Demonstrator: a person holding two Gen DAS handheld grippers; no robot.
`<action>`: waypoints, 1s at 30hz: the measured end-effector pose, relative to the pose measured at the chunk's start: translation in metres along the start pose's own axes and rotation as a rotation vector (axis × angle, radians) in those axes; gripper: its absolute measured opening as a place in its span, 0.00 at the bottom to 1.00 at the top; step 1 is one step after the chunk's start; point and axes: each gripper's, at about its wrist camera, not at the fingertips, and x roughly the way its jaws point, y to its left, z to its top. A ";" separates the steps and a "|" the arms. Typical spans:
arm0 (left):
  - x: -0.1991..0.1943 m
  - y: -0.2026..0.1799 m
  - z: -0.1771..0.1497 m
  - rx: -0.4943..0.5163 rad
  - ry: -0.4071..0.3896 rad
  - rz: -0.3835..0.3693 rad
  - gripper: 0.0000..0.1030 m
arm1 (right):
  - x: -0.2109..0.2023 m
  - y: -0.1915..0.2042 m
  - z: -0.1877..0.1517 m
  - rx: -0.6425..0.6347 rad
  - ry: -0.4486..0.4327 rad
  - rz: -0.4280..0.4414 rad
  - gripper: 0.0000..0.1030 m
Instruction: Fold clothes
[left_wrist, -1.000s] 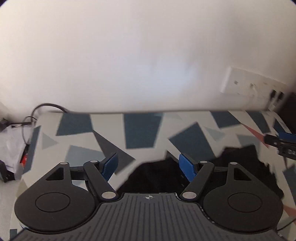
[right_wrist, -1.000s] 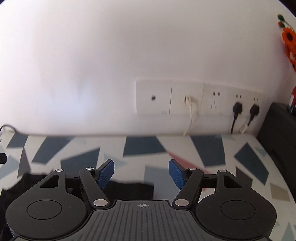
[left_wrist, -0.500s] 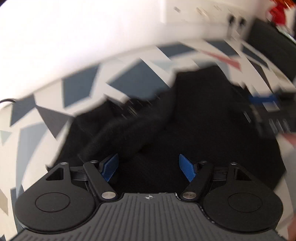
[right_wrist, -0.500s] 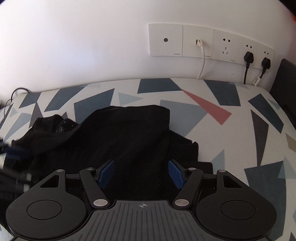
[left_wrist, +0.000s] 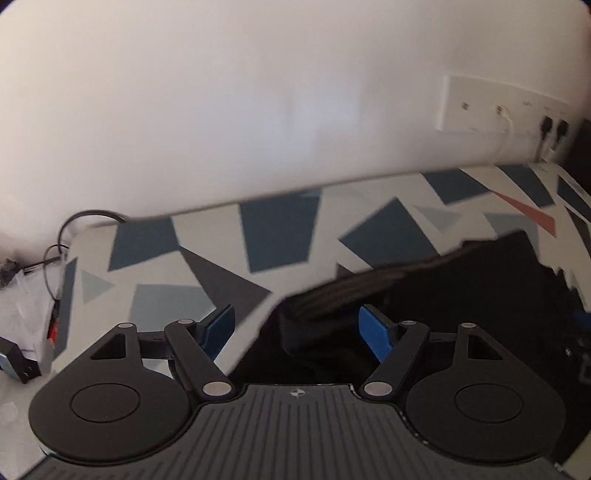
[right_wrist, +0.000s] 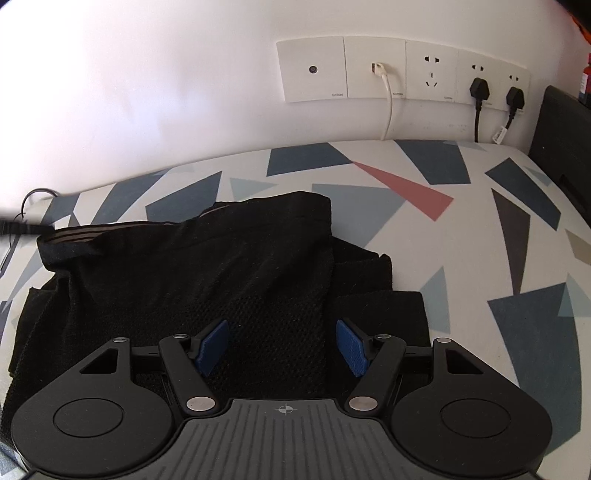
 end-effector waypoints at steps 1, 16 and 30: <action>0.001 -0.006 -0.004 0.023 0.015 -0.040 0.77 | 0.000 0.000 0.000 0.004 0.003 0.000 0.60; 0.045 0.033 0.022 -0.200 0.066 0.189 0.90 | -0.007 -0.020 -0.005 0.209 -0.050 -0.096 0.86; 0.024 0.042 -0.059 -0.432 0.248 0.043 0.99 | 0.014 -0.030 0.001 0.143 -0.042 -0.116 0.99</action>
